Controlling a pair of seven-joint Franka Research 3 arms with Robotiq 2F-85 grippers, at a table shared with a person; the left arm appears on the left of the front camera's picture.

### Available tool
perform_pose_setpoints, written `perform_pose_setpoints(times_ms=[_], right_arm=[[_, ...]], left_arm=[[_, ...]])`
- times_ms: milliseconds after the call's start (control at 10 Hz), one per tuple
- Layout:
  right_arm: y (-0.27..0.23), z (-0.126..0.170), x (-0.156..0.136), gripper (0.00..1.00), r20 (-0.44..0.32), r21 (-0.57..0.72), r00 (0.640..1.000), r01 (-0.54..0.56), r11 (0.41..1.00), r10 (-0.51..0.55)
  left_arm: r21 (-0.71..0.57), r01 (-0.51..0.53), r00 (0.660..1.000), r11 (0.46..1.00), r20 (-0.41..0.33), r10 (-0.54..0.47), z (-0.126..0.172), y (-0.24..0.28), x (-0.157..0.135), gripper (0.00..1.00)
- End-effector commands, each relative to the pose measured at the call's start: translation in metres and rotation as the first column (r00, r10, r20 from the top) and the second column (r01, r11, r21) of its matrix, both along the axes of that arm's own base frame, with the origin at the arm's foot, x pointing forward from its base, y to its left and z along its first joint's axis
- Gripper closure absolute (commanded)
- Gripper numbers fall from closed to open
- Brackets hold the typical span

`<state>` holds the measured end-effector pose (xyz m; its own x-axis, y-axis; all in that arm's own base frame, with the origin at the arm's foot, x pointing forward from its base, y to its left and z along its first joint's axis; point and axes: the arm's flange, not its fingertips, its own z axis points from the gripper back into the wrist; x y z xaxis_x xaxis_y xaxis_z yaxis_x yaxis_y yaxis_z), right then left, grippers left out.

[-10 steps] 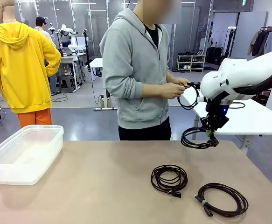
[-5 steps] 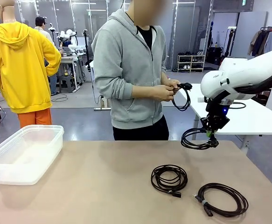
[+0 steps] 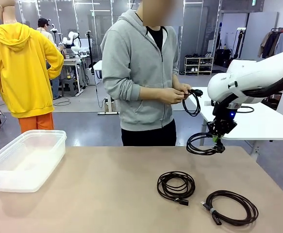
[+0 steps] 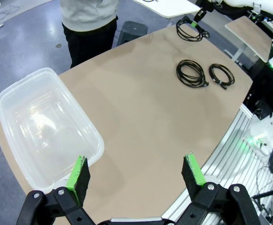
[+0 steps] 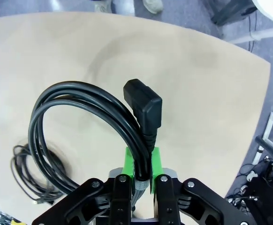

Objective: Organize and store the cables.
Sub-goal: Place the Power Cable into the Organizing box.

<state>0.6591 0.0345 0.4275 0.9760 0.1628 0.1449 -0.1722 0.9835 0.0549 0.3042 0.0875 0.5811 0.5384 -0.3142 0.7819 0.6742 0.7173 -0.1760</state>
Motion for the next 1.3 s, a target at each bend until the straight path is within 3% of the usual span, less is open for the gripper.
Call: perform_pose_setpoints(times_ms=[0, 500, 800, 1200], right_arm=[[0.063, 0.018, -0.02, 0.83, 0.017, -0.003, 0.998, 0.058, 0.998, -0.058], [0.197, 0.006, -0.061, 0.83, 0.039, 0.035, 0.999, 0.022, 0.999, -0.023], [0.258, -0.034, -0.078, 0.83, 0.006, 0.096, 1.0, 0.02, 0.995, -0.021], [0.302, -0.082, -0.086, 0.83, -0.029, 0.177, 0.999, 0.026, 0.984, -0.021]], left_arm=[[-0.004, 0.009, 1.0, 1.0, 0.006, -0.009, 0.001, 0.0, 0.001, 0.0], [-0.004, 0.009, 1.0, 1.0, 0.006, -0.009, 0.001, 0.0, 0.001, 0.0], [-0.004, 0.009, 1.0, 1.0, 0.006, -0.009, 0.001, 0.0, 0.001, 0.0], [-0.004, 0.009, 1.0, 1.0, 0.006, -0.009, 0.001, 0.0, 0.001, 0.0]])
